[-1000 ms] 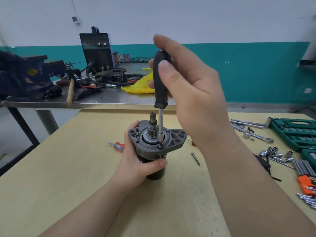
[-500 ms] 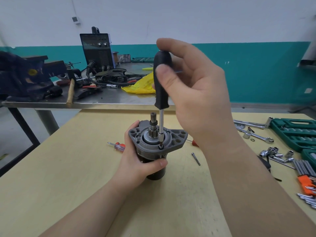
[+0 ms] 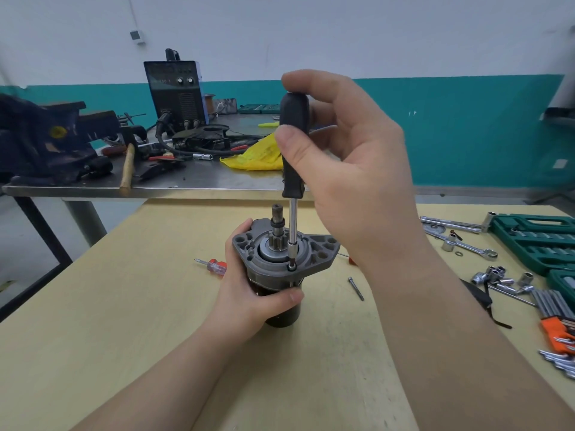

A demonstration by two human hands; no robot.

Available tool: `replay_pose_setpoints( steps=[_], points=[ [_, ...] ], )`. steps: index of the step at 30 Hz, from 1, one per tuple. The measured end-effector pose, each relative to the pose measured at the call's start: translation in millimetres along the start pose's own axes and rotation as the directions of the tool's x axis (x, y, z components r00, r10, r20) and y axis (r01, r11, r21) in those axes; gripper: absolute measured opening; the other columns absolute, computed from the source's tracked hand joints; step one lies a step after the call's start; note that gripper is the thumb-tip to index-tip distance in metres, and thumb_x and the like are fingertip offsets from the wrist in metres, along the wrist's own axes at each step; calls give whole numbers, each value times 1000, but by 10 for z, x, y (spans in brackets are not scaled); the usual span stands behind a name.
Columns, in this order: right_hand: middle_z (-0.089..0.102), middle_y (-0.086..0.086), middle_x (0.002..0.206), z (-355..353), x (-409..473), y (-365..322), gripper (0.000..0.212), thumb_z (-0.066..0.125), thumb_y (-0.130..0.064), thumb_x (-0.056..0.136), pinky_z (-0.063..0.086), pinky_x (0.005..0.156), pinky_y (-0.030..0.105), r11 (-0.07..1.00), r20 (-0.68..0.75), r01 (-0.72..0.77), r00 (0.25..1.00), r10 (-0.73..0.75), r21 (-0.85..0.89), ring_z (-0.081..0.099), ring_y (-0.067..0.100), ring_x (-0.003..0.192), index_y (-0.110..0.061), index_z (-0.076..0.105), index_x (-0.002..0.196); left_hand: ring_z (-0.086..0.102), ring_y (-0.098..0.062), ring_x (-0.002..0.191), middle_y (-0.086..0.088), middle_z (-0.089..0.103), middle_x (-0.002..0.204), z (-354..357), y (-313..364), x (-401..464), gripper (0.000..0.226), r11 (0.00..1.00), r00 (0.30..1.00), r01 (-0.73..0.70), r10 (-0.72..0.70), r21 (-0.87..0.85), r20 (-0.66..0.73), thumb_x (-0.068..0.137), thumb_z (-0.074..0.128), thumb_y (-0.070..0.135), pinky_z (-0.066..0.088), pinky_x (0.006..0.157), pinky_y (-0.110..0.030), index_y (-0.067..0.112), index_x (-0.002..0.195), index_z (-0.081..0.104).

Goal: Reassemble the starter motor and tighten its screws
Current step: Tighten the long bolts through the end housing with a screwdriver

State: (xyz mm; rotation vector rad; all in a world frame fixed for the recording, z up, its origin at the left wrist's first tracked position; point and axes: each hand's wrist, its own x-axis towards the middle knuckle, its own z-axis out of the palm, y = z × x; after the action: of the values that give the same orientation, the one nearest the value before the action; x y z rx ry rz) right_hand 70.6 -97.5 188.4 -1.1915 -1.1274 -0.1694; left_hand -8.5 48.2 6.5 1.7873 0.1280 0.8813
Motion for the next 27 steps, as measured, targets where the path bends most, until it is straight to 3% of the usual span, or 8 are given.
replay_pose_setpoints(
  steps=[3,5,11,16,22,25,27],
  points=[
    [75,-14,108,-9,2,11,29,61,-14,103,63,91,52,995,21,-47,999,45,89,73,21,106,-31,71,124,61,-8,136,18,63,143,-1,2,-3,112,1000,1000,7,-7,-7,1,64,94,29,48,101,-11,56,151,30],
    [75,-9,111,-12,-4,6,30,58,-12,104,65,89,50,991,44,-65,997,60,116,75,24,105,-31,69,124,61,-9,136,16,63,143,-3,-5,-6,113,1000,1000,10,-10,-10,2,64,94,29,48,101,-12,55,152,29],
    [72,-20,97,6,4,-11,34,77,-19,96,63,86,43,1000,9,6,1000,-6,-25,71,12,90,-33,69,126,62,-12,136,13,64,144,-6,-28,4,115,1000,1000,18,-18,-14,0,63,96,30,50,101,-14,54,153,29],
    [76,-9,116,-6,5,14,31,60,-15,102,62,95,50,994,48,-52,998,47,93,73,23,114,-33,69,126,62,-12,135,15,64,143,-8,-34,1,113,1000,1000,10,-10,-10,-5,63,94,29,50,101,-14,55,152,30],
    [72,-18,93,4,6,-20,37,81,-18,93,62,85,36,1000,12,6,1000,-6,5,69,12,85,-32,70,125,62,-8,134,17,64,142,0,-21,-8,113,1000,1000,12,-13,-12,-7,62,93,29,49,100,-13,56,151,30],
    [73,-17,95,6,0,-19,26,70,-20,101,63,90,47,998,33,-17,999,15,55,72,17,92,-29,71,125,62,-6,132,20,64,139,-2,-21,-2,112,1000,1000,12,-12,-7,-4,62,92,29,49,99,-12,55,151,29],
    [75,-3,97,-7,-4,-12,26,59,-15,106,63,88,56,988,75,-60,996,50,143,75,29,95,-27,70,125,62,-7,133,19,64,140,-7,-35,-1,113,1000,1000,14,-14,-7,-4,62,93,29,49,100,-12,54,152,29]
  ],
)
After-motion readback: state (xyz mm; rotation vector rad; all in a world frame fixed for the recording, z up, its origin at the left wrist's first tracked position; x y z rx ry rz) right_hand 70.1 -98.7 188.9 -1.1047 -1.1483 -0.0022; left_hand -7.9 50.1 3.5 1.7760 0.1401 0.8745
